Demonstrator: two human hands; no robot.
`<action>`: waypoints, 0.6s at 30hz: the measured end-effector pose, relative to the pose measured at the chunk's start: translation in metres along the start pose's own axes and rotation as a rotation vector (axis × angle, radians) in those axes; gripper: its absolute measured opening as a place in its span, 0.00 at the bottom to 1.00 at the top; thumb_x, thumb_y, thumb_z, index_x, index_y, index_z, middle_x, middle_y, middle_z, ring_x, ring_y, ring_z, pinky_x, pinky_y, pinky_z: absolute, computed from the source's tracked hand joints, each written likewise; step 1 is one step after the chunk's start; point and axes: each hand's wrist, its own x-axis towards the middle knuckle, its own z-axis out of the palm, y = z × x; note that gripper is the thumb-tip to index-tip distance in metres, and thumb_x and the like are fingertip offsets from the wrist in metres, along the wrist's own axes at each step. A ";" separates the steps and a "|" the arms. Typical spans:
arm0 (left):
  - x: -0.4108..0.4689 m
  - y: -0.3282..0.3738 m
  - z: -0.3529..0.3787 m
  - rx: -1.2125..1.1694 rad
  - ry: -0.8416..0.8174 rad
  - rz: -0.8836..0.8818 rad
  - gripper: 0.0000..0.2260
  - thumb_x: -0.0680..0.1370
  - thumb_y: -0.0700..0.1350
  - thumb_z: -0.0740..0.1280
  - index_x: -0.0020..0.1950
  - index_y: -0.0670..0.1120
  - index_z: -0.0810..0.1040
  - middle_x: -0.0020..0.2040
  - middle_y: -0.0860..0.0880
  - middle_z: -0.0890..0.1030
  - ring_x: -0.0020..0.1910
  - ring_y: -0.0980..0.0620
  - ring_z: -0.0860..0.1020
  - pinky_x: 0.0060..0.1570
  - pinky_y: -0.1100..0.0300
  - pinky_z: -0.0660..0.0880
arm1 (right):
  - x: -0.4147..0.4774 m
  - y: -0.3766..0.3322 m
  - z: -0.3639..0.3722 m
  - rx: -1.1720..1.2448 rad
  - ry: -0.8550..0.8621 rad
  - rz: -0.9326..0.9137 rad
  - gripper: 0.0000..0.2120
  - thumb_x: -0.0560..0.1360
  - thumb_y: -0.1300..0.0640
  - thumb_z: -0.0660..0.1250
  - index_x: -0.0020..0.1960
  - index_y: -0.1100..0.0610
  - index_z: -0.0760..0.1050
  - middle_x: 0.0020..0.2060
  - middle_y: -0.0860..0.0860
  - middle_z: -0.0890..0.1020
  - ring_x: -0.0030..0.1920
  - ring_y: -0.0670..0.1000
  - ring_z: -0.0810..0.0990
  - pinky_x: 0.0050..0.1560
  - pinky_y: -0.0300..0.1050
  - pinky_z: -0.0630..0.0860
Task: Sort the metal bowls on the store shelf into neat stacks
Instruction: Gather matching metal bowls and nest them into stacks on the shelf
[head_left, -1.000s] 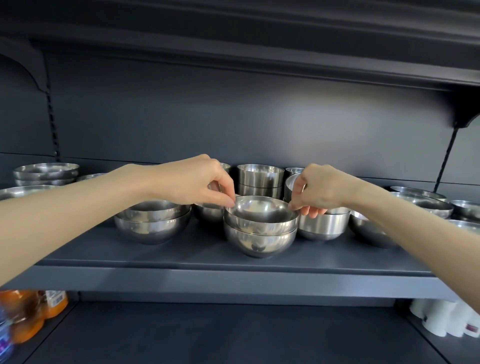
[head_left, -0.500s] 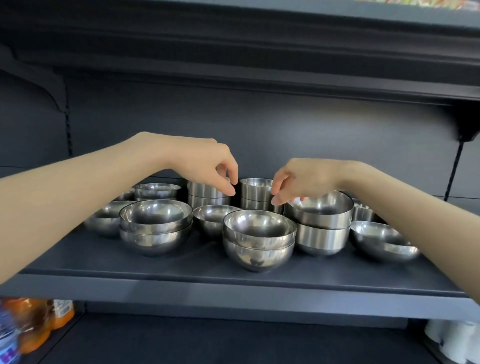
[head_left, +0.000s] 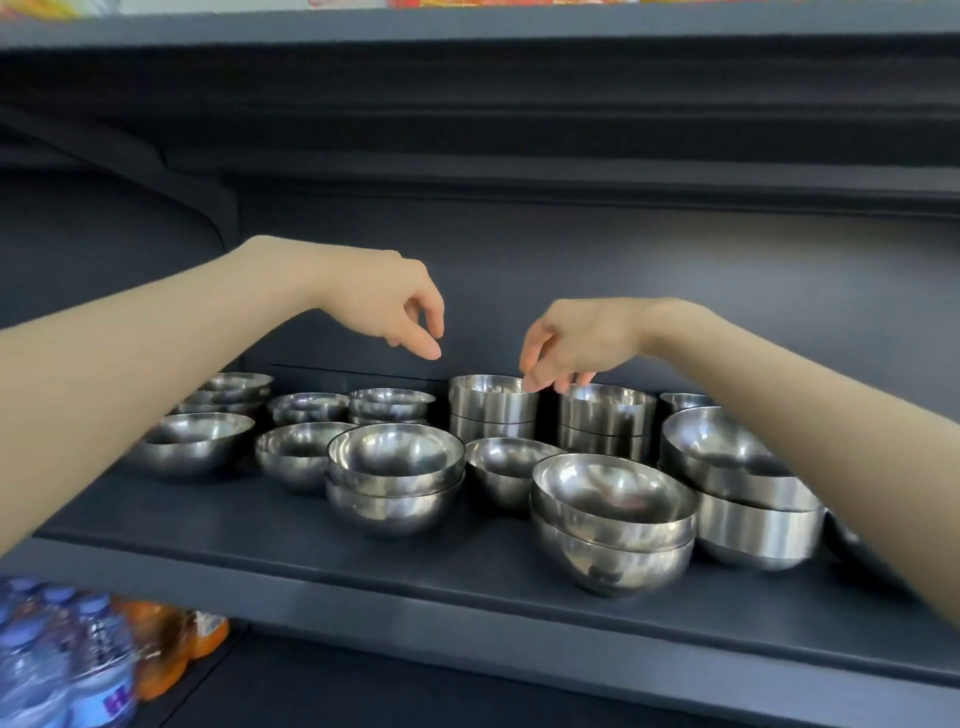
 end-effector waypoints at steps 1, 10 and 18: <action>0.000 -0.010 0.001 0.005 0.002 -0.007 0.14 0.75 0.58 0.67 0.58 0.54 0.79 0.49 0.50 0.84 0.49 0.55 0.79 0.48 0.62 0.73 | 0.010 -0.006 0.000 0.010 -0.001 -0.006 0.10 0.74 0.53 0.70 0.52 0.58 0.79 0.40 0.49 0.82 0.40 0.48 0.81 0.41 0.39 0.78; 0.001 -0.135 0.011 0.020 -0.014 -0.043 0.14 0.75 0.57 0.68 0.58 0.54 0.78 0.48 0.50 0.84 0.45 0.59 0.77 0.43 0.68 0.70 | 0.111 -0.079 0.018 0.015 0.010 -0.012 0.12 0.74 0.53 0.69 0.53 0.59 0.78 0.45 0.53 0.82 0.42 0.48 0.81 0.41 0.40 0.77; 0.003 -0.270 0.033 0.056 -0.052 -0.016 0.14 0.75 0.58 0.68 0.57 0.54 0.78 0.48 0.49 0.84 0.48 0.54 0.79 0.53 0.58 0.74 | 0.202 -0.156 0.042 0.046 0.020 0.055 0.11 0.75 0.54 0.69 0.54 0.59 0.77 0.43 0.52 0.82 0.42 0.49 0.82 0.40 0.39 0.77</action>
